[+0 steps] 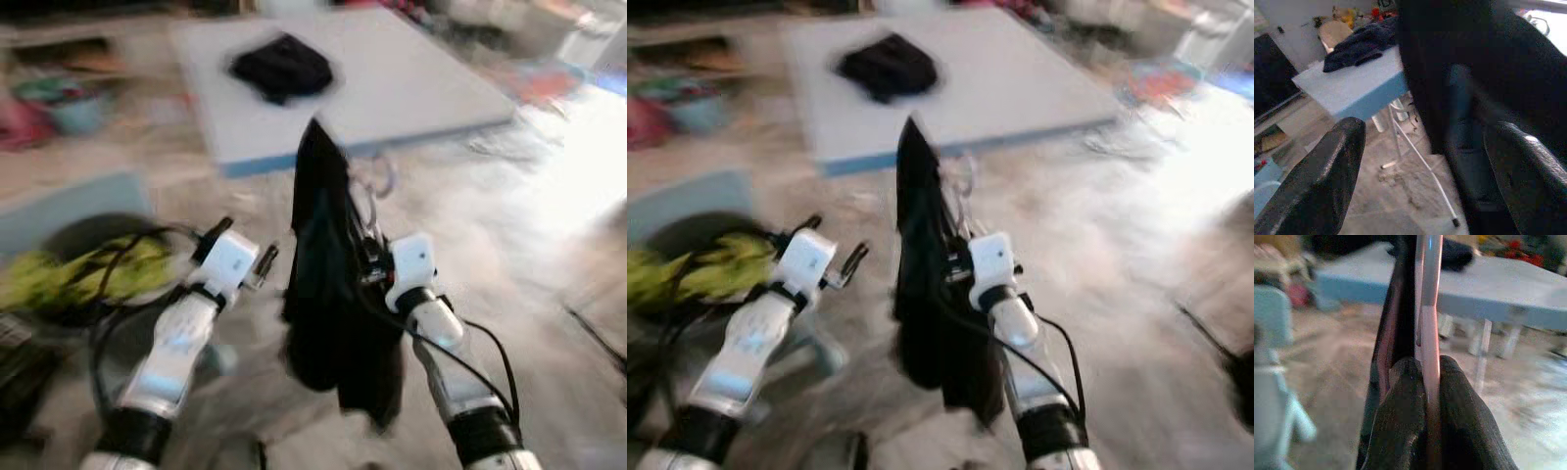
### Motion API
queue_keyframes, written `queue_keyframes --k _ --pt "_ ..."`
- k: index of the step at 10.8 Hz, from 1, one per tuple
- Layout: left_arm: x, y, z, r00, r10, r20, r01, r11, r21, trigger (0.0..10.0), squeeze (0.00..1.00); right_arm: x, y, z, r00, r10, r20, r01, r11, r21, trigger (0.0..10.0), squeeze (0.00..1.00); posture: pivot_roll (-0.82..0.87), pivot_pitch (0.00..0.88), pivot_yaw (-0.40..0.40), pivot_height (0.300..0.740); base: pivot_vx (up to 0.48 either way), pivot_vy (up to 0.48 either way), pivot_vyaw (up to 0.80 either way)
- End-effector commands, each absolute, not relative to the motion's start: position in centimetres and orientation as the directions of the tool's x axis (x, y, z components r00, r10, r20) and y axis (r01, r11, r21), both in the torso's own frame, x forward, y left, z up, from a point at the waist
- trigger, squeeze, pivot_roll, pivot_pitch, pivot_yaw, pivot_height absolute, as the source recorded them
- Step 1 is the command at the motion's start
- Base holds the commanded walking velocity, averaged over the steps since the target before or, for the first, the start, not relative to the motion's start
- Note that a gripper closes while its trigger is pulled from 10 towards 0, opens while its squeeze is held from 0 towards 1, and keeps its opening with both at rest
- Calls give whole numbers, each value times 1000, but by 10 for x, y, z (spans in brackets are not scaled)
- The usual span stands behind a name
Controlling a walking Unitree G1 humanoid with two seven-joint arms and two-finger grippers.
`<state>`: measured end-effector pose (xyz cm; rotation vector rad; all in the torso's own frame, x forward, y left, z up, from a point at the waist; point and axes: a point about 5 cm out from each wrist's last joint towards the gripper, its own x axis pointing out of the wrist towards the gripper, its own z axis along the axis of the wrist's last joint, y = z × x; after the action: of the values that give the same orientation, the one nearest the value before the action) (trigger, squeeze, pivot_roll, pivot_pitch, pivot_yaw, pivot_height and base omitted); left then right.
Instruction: Hang hanger
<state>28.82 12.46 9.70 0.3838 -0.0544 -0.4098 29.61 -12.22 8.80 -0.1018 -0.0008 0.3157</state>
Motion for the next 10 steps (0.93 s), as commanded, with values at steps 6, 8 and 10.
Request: queue_keyframes --k 6,8,10 --pt "294 87 98 838 -543 -47 540 815 210 10000 1000 293 -104 133 884 453 120 -456 890 -3 10000 0 -20 48 -40 740 0 0 0" --pt "298 89 101 862 -506 -28 499 838 222 10000 1000 285 -104 136 845 524 105 -523 851 -44 10000 0 -34 52 -40 740 0 0 0" --pt "302 92 102 877 -480 -25 474 856 209 10000 0 280 -108 129 834 548 60 -548 836 -20 10000 0 -35 55 -40 740 0 0 0"
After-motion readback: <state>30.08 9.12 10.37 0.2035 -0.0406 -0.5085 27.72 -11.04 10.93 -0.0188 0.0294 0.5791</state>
